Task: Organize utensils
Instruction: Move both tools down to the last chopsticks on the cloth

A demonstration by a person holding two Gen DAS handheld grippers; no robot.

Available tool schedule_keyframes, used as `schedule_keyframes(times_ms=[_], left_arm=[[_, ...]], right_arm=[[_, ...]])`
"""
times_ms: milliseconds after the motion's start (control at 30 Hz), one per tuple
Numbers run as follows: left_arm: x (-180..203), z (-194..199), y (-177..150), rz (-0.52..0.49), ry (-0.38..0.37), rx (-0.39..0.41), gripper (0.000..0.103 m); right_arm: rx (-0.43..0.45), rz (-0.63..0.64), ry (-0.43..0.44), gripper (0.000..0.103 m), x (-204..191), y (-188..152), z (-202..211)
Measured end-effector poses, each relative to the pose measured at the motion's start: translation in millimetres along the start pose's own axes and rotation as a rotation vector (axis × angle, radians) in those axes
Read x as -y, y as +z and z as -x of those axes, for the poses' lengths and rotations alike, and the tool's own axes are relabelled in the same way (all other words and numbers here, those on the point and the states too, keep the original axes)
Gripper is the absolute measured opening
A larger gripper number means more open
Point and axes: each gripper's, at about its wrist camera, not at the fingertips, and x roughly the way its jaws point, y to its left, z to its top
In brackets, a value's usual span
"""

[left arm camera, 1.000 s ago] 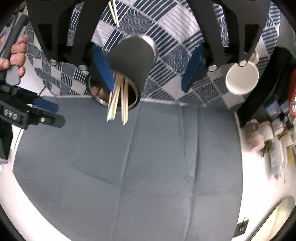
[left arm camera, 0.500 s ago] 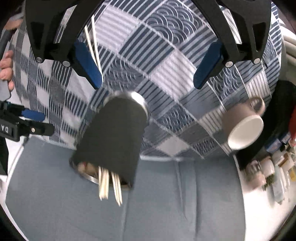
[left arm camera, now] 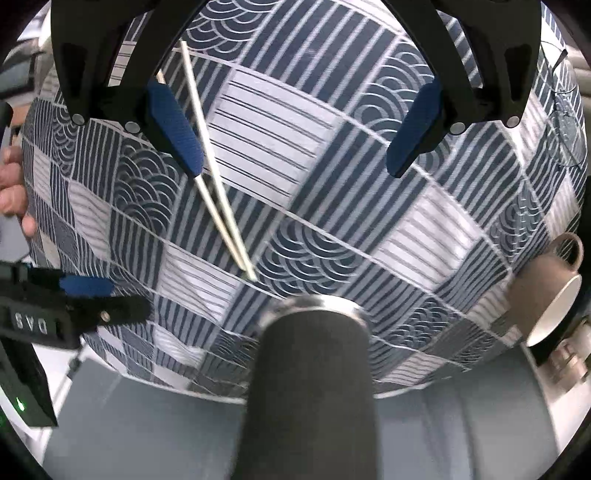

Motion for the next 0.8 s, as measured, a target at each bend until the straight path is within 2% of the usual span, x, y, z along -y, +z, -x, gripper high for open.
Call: schedule_keyframes(times_ms=[167, 333, 600, 800], left_arm=[[18, -13, 3, -0.034, 0.018, -0.035, 0.097], [14, -25, -1, -0.022, 0.054, -0.086, 0.097], [17, -24, -9, -0.040, 0.078, -0.032, 0.098], [0, -22, -11, -0.032, 0.085, -0.048, 0.099]], right_arm=[[-0.013, -0.012, -0.005, 0.085, 6, -5, -2], [-0.027, 0.014, -0.009, 0.085, 2, -11, -5], [-0.052, 0.046, -0.016, 0.085, -7, -16, -15], [-0.076, 0.143, -0.039, 0.085, -31, -20, -20]])
